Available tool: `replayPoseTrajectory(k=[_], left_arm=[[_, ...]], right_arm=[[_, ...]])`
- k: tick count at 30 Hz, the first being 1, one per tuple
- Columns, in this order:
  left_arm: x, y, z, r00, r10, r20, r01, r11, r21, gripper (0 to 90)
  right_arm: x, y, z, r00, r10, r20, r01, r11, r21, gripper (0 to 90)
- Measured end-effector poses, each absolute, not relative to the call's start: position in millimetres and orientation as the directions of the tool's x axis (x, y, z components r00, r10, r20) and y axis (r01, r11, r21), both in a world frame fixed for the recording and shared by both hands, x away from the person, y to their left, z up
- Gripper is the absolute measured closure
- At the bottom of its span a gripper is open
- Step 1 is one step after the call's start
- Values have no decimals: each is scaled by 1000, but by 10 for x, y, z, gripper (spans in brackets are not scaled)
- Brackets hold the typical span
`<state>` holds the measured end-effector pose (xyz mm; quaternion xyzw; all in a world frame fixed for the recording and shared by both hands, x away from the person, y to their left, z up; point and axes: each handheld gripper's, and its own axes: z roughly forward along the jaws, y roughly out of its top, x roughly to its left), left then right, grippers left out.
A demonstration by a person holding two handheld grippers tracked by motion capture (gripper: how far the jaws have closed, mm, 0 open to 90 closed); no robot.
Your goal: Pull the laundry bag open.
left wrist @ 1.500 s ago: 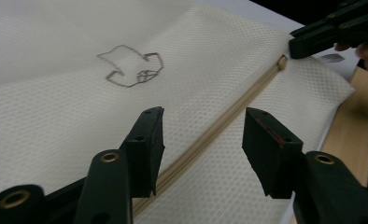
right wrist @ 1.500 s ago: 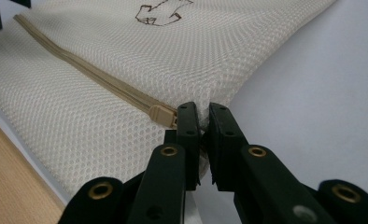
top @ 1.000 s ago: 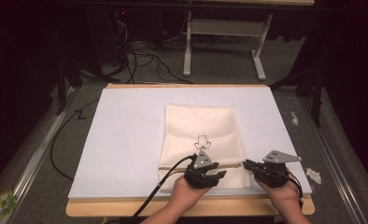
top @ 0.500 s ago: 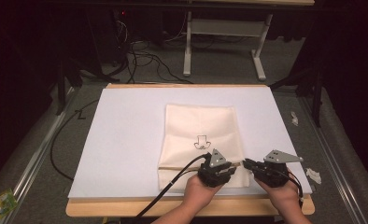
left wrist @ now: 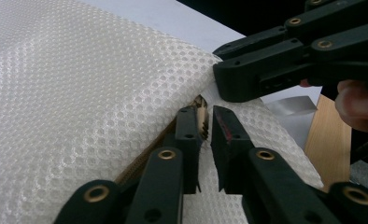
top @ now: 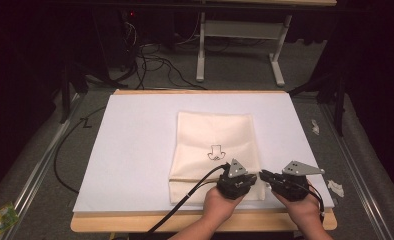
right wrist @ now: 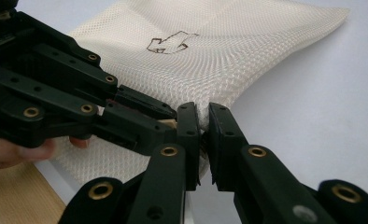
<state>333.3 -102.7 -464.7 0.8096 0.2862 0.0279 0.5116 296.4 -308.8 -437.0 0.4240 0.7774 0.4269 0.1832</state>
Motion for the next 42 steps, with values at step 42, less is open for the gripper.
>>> replayPoseTrajectory(k=[42], left_arm=[[3475,133,-4680,754,613,-235,526,-350,775,875]], right_arm=[[2959,-3262,-4401,-494,867,58,527,246,814,856]])
